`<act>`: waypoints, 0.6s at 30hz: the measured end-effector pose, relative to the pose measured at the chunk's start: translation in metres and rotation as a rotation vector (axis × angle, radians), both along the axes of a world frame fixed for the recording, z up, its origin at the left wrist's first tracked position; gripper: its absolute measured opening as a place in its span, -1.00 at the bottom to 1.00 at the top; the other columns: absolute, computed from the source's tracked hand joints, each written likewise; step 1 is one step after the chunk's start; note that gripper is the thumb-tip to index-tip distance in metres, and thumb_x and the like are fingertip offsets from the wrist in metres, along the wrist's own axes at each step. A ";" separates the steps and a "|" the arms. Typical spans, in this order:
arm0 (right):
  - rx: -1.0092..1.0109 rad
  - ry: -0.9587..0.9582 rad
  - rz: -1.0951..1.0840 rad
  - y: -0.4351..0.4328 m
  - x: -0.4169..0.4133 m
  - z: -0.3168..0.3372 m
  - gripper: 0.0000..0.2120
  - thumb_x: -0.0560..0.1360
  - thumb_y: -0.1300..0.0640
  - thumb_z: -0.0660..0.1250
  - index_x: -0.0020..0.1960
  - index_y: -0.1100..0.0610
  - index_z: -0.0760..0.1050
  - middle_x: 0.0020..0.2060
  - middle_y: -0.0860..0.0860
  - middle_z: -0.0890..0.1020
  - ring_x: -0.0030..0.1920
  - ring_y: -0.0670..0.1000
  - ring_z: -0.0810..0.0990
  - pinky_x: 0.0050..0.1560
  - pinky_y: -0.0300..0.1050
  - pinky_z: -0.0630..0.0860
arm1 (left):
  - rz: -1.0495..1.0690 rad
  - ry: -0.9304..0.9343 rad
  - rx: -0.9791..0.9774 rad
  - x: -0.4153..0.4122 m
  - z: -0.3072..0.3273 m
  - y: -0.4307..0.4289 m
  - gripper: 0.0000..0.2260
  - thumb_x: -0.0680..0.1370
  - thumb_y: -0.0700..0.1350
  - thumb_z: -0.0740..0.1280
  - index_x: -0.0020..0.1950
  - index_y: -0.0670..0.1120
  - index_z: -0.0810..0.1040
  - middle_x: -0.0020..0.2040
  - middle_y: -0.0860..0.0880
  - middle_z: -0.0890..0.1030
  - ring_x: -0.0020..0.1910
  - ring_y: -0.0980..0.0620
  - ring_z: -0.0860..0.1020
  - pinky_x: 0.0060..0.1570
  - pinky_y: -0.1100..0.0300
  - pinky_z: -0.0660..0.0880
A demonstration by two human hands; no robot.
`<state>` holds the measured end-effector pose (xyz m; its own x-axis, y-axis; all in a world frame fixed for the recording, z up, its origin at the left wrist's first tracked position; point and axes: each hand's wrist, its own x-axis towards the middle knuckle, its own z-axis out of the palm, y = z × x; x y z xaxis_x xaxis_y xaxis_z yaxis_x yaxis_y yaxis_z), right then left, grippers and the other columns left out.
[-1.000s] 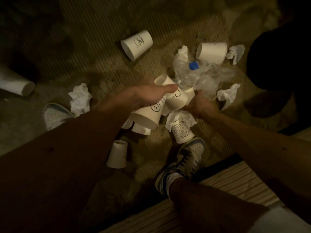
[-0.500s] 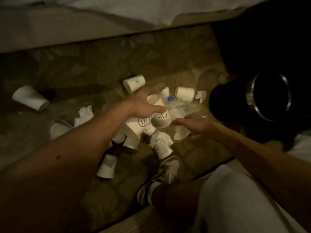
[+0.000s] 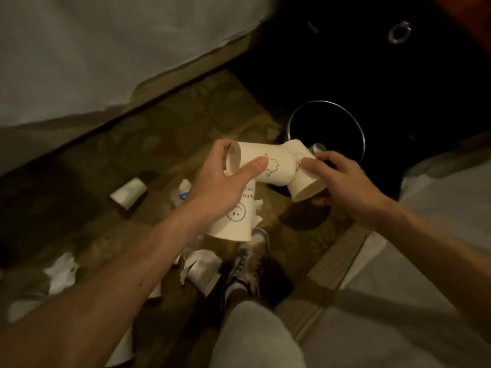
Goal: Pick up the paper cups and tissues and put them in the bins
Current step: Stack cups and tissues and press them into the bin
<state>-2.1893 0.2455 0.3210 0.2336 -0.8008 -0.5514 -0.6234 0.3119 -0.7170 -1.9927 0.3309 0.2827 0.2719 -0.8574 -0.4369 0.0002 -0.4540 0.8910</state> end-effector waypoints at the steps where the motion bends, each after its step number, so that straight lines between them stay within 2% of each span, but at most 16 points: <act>1: -0.050 0.021 0.002 -0.015 -0.015 -0.002 -0.74 0.54 -0.13 0.31 0.19 -0.08 0.44 0.09 -0.04 0.56 0.01 -0.06 0.61 -0.26 -0.22 0.58 | -0.010 0.005 -0.015 -0.015 0.000 -0.022 -0.72 0.44 0.30 0.41 0.04 0.35 0.37 0.05 0.21 0.59 -0.16 0.30 0.62 -0.25 0.23 0.53; 3: -0.173 0.086 0.054 -0.044 -0.043 -0.009 -0.61 0.55 -0.12 0.28 0.33 -0.01 0.41 0.12 -0.04 0.54 0.01 -0.07 0.59 -0.19 -0.20 0.58 | -0.002 0.022 -0.037 -0.043 -0.003 -0.065 -0.70 0.47 0.25 0.42 0.11 0.26 0.40 0.06 0.16 0.60 -0.17 0.25 0.64 -0.29 0.25 0.56; 5: -0.289 0.163 0.094 -0.072 -0.063 -0.018 -0.52 0.53 -0.15 0.29 0.37 0.05 0.38 0.12 -0.05 0.51 -0.01 -0.07 0.57 -0.12 -0.15 0.60 | 0.016 0.031 -0.054 -0.066 -0.010 -0.102 -0.62 0.48 0.20 0.43 0.21 0.14 0.41 0.07 0.10 0.61 -0.20 0.19 0.67 -0.34 0.28 0.57; 7: -0.375 0.226 0.065 -0.096 -0.075 -0.031 -0.53 0.50 -0.20 0.31 0.27 0.05 0.37 0.04 -0.06 0.46 -0.14 -0.12 0.52 -0.20 -0.19 0.56 | 0.026 -0.020 -0.089 -0.082 -0.021 -0.132 -0.60 0.50 0.18 0.42 0.23 0.09 0.41 0.03 0.09 0.62 -0.25 0.18 0.67 -0.39 0.31 0.55; 9: -0.425 0.282 0.036 -0.116 -0.082 -0.046 -0.57 0.48 -0.23 0.33 0.15 0.02 0.32 -0.01 -0.05 0.45 -0.20 -0.13 0.47 -0.29 -0.25 0.48 | 0.023 -0.072 -0.147 -0.092 -0.032 -0.157 -0.64 0.51 0.15 0.42 0.21 0.09 0.41 0.01 0.08 0.63 -0.21 0.19 0.68 -0.36 0.31 0.56; 11: -0.417 0.316 -0.003 -0.128 -0.085 -0.056 -0.54 0.47 -0.25 0.34 0.16 0.03 0.32 0.03 0.00 0.48 -0.12 -0.04 0.51 -0.25 -0.18 0.50 | -0.003 -0.110 -0.186 -0.102 -0.044 -0.177 -0.65 0.50 0.15 0.42 0.21 0.11 0.41 0.05 0.04 0.65 -0.11 0.12 0.69 -0.24 0.19 0.62; 14: -0.338 0.333 -0.056 -0.137 -0.090 -0.069 -0.42 0.47 -0.23 0.37 0.33 0.06 0.29 0.20 0.10 0.49 0.08 0.11 0.55 -0.02 0.05 0.58 | -0.003 -0.165 -0.195 -0.115 -0.066 -0.204 -0.60 0.53 0.13 0.39 0.31 0.08 0.39 0.10 0.03 0.64 -0.02 0.08 0.67 -0.07 0.04 0.65; 15: -0.294 0.339 -0.062 -0.139 -0.092 -0.072 -0.38 0.48 -0.22 0.37 0.38 0.06 0.27 0.24 0.11 0.48 0.12 0.12 0.54 0.00 0.05 0.57 | -0.010 -0.181 -0.205 -0.122 -0.073 -0.213 -0.59 0.54 0.12 0.39 0.32 0.06 0.39 0.10 0.05 0.63 0.00 0.10 0.66 -0.03 0.02 0.65; 16: -0.246 0.347 -0.045 -0.139 -0.092 -0.075 -0.37 0.48 -0.22 0.36 0.41 0.06 0.27 0.25 0.10 0.48 0.11 0.10 0.53 -0.07 0.00 0.54 | -0.031 -0.195 -0.222 -0.129 -0.081 -0.219 -0.59 0.54 0.12 0.40 0.32 0.04 0.39 0.09 0.08 0.62 0.01 0.13 0.65 0.00 0.04 0.64; 18: -0.174 0.361 0.048 -0.140 -0.091 -0.081 -0.43 0.51 -0.21 0.32 0.41 0.04 0.32 0.15 0.03 0.47 -0.02 0.04 0.48 -0.29 -0.16 0.39 | -0.076 -0.245 -0.256 -0.141 -0.092 -0.227 -0.54 0.53 0.13 0.40 0.35 0.01 0.38 0.07 0.14 0.60 0.01 0.26 0.62 -0.03 0.25 0.60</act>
<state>-2.2800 0.1054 0.2405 0.0887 -0.8825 -0.4618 -0.8559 0.1696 -0.4886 -2.1335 0.1038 0.1902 0.2731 -0.9524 -0.1354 -0.2527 -0.2068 0.9452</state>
